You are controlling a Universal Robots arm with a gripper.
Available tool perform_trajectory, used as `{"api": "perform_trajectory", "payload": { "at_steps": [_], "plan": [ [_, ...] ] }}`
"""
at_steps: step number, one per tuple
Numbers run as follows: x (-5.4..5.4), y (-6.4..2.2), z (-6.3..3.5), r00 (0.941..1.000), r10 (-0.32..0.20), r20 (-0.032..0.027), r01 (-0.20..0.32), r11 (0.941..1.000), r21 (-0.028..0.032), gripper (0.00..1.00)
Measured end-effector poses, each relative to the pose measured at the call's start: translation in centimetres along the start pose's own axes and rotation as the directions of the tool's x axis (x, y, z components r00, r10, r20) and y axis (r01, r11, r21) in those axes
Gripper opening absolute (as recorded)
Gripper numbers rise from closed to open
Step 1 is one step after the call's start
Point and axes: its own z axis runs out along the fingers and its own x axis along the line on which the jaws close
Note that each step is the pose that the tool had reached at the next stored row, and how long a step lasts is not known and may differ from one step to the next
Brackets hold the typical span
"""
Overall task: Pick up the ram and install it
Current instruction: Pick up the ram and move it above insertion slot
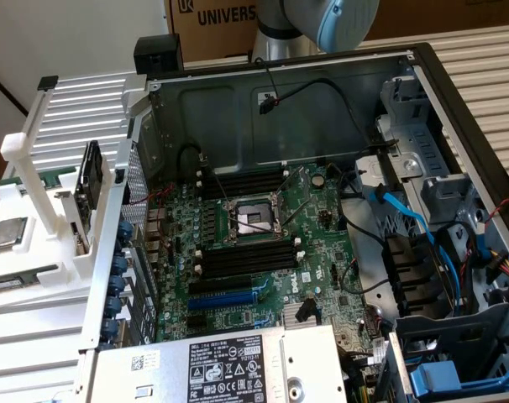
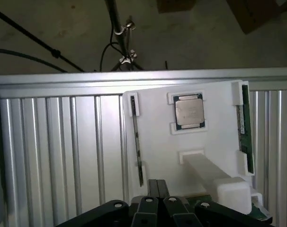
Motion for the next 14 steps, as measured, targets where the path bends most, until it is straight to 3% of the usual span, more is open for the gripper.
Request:
{"api": "perform_trajectory", "payload": {
  "at_steps": [5, 14],
  "plan": [
    [0.4, 0.03, 0.90, 0.9998, -0.018, 0.0026, 0.018, 0.9998, -0.0006, 0.10],
    [2.0, 0.05, 3.22, 0.9974, -0.071, 0.0149, 0.071, 0.9975, -0.0019, 0.10]
  ]
}}
